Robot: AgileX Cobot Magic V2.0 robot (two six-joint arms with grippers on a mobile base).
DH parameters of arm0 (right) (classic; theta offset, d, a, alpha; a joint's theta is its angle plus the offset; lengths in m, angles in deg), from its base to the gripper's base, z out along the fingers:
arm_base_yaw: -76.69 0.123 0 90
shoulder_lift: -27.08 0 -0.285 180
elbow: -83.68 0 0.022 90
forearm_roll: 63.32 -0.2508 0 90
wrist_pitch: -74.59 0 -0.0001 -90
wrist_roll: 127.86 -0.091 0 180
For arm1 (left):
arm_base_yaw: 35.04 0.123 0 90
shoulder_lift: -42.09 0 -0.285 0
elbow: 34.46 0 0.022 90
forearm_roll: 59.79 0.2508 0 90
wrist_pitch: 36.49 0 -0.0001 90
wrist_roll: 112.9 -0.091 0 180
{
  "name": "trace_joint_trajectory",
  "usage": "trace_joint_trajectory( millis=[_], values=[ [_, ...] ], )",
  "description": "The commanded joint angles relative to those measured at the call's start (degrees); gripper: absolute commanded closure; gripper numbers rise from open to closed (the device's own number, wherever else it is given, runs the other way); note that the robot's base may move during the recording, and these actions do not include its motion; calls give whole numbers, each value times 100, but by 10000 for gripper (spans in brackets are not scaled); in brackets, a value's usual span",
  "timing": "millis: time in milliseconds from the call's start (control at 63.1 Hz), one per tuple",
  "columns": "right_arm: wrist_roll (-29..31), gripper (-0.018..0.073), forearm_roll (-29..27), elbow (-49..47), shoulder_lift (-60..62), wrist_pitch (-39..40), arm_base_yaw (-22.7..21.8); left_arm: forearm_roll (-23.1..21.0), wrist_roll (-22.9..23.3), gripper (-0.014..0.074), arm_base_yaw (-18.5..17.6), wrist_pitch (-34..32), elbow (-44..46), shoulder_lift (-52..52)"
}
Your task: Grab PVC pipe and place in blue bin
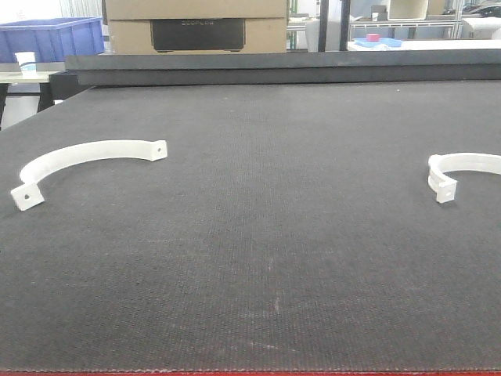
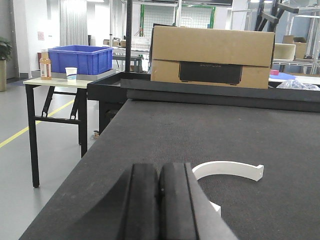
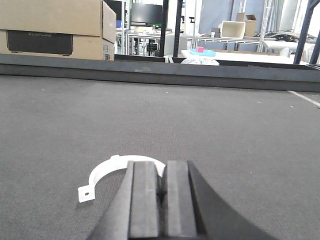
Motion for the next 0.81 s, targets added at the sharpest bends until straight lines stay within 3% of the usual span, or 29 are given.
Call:
trace_joint_trajectory(
  millis=[0, 222, 396, 491, 570, 792],
  values=[
    [15, 727, 8, 0, 22, 194, -20, 34, 43, 707, 8, -58, 12, 32],
    [15, 727, 8, 0, 22, 936, -20, 0, 43, 707, 8, -289, 12, 32],
    [15, 727, 8, 0, 22, 2089, -20, 0, 43, 707, 8, -1549, 12, 32],
    [15, 727, -160, -10, 22, 2349, -20, -247, 43, 707, 20, -1215, 201, 32],
    [15, 727, -449, -320, 22, 2247, -20, -249, 32, 707, 20, -857, 524, 32],
    [15, 727, -473, -1252, -542, 1976, -20, -201, 11, 707, 20, -175, 1391, -791]
  ],
)
